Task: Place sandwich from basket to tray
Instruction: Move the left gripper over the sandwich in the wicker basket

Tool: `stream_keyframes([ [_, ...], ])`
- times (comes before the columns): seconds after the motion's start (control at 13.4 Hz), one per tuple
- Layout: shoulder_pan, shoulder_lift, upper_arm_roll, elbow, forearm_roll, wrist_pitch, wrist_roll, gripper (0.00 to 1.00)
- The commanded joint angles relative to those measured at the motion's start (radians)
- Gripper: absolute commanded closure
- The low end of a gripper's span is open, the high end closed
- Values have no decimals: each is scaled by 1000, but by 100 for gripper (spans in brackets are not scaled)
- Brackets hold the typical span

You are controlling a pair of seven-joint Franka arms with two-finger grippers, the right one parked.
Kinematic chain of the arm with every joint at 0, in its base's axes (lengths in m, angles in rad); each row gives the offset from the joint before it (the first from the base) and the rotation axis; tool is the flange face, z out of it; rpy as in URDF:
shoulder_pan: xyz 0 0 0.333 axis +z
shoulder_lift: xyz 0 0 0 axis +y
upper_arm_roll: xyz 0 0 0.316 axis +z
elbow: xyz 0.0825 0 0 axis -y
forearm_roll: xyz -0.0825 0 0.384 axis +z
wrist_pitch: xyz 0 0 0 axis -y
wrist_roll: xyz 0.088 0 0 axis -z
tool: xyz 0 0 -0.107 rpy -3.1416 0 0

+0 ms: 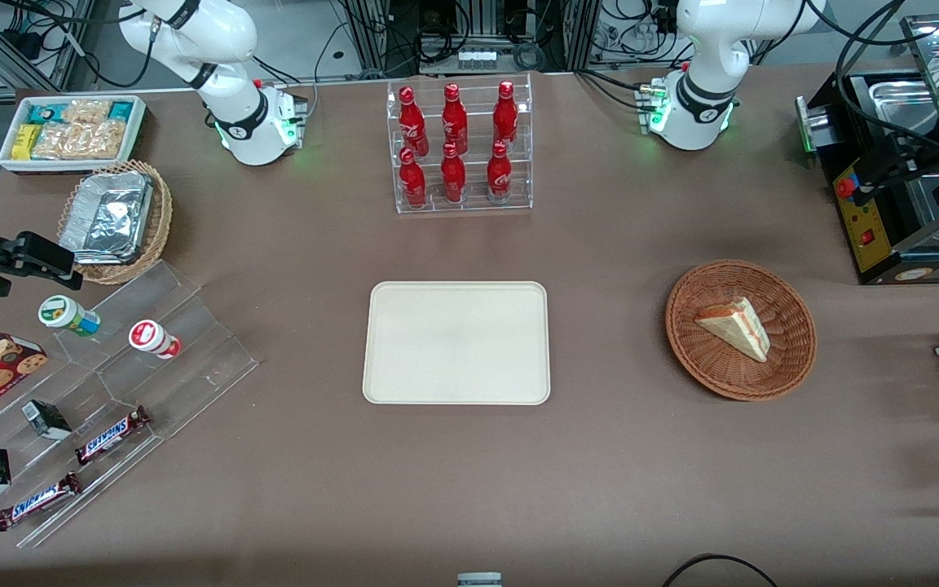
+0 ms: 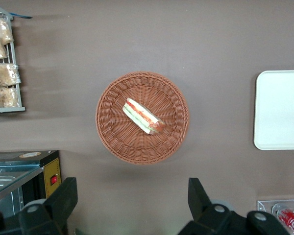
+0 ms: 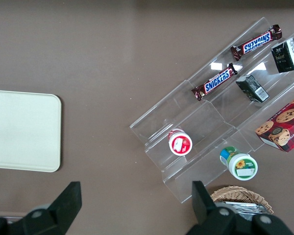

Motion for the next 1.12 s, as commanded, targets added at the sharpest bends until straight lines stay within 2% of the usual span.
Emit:
stream_keyframes([
  [0.0,-5,5,-1,20,13,-29,10,0],
  [0.22,-2,38,2,15,26,-29,-14,0],
  [0.52,4,130,4,-49,27,30,-243,0],
  [0.67,9,129,10,-132,12,114,-359,0],
  [0.89,4,123,10,-302,10,318,-650,0],
  [1.04,3,124,10,-402,12,424,-737,0],
])
